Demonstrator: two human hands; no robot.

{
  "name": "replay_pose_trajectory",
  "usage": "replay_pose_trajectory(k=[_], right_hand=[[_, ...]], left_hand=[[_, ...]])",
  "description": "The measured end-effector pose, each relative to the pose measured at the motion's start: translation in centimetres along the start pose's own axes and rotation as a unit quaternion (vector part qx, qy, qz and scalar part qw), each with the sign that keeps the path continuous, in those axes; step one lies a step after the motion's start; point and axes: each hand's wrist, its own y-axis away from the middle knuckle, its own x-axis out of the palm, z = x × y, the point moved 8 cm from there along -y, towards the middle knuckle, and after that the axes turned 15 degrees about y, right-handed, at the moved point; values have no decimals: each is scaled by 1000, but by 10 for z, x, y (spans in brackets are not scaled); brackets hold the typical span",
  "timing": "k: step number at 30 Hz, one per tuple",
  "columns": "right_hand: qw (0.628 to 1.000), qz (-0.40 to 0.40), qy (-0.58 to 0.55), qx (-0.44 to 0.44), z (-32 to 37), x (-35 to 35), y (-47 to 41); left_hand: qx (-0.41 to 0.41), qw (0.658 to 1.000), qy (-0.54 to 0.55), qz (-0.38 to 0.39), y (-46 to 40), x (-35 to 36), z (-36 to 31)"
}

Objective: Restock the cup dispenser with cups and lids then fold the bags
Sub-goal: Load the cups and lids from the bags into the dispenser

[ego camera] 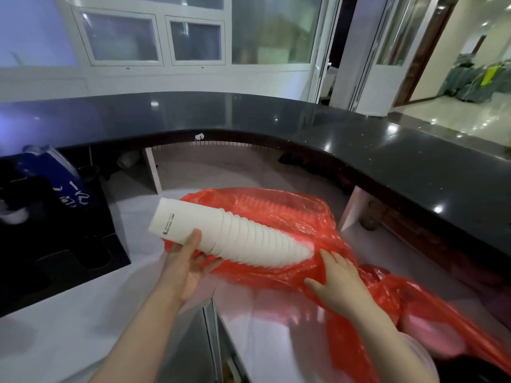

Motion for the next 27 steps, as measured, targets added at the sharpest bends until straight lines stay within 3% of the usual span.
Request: replay_pose_trajectory(k=[7,12,17,25,27], right_hand=[[977,47,-182,99,1,14,-16],[955,8,-285,86,12,9,-24],[974,61,-215,38,21,21,-22],[983,27,-179,21,15,22,-20],[989,-18,-145,17,14,16,-18]], left_hand=[[-4,1000,2,-12,2,-13,-16],[-19,998,14,-64,4,-29,-12],[35,997,-19,-60,2,-37,-23],[41,999,-2,-34,2,-22,-14],[42,998,-5,-39,1,-21,-15]])
